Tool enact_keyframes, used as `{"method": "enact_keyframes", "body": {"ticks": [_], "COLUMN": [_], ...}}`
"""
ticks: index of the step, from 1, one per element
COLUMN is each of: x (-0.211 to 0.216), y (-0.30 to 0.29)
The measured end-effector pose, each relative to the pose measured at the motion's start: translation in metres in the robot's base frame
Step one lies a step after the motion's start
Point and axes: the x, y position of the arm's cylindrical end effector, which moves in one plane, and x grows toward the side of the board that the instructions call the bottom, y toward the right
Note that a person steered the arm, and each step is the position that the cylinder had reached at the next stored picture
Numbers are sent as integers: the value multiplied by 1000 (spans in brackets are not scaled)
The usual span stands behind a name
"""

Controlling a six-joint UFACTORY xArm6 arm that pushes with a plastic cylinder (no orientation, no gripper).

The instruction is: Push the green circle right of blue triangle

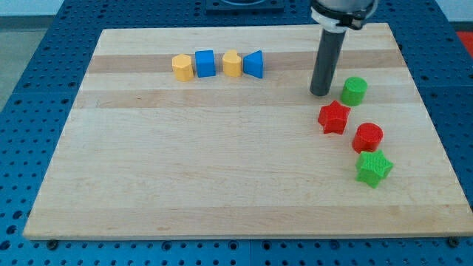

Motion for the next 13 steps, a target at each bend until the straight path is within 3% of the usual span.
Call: {"method": "enact_keyframes", "body": {"ticks": [2,3,4,5,7,13], "x": [-16,-61,-51,21,38,-13], "y": [15,61,109,132,116,4]}}
